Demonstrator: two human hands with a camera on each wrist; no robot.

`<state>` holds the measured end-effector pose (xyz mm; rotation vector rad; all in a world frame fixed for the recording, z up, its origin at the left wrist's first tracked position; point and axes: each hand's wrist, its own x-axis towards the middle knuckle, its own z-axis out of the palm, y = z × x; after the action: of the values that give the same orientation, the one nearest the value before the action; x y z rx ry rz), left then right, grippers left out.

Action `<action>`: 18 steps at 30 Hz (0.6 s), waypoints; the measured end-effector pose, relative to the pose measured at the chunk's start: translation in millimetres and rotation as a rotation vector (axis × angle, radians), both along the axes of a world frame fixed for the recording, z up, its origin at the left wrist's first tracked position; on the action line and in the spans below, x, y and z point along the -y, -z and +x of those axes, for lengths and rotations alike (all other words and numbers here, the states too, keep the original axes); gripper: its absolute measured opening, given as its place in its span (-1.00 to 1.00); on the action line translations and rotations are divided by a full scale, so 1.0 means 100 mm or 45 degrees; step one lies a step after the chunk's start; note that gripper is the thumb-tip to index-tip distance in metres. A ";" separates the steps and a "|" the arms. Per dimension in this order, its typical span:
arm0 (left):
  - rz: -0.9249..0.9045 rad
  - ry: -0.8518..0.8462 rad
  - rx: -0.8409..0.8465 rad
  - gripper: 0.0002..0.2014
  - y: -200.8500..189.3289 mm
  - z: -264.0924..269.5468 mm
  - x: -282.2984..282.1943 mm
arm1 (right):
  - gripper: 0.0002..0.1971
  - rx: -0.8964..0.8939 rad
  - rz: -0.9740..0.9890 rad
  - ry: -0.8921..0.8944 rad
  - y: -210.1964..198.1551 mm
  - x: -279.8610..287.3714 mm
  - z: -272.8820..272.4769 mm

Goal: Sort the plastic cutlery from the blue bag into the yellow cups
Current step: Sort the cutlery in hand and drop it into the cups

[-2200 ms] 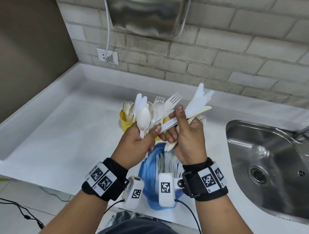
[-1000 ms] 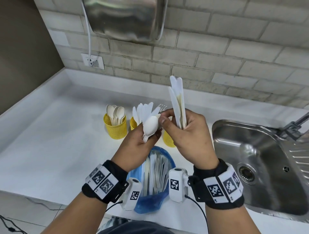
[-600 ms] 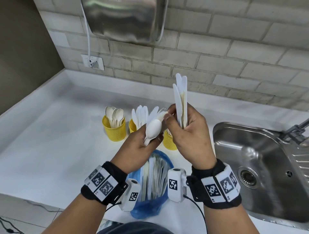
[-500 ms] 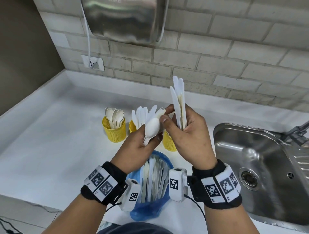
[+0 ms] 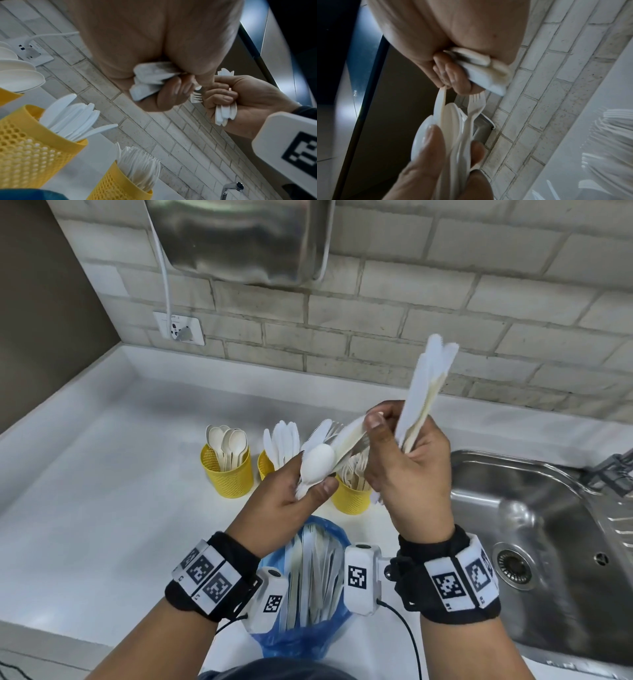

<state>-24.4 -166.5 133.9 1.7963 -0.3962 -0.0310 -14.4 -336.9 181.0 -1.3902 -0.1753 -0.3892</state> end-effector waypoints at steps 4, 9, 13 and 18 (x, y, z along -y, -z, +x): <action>-0.001 0.012 -0.008 -0.76 0.00 0.03 0.02 | -0.89 -0.033 0.196 0.022 0.00 0.03 0.02; 0.035 0.007 0.015 -0.63 0.05 0.07 0.01 | -0.84 -0.150 0.031 -0.119 0.05 0.01 0.01; 0.033 0.022 0.018 -0.65 0.07 0.09 -0.02 | -0.86 -0.161 -0.038 -0.088 0.05 0.00 0.02; 0.040 0.035 0.011 -0.64 0.06 0.08 -0.01 | -0.80 -0.108 0.173 0.059 0.06 0.00 0.07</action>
<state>-16.5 -165.3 128.2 1.8222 -0.4284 -0.0491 -7.7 -337.1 175.5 -1.2755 -0.0462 -0.3728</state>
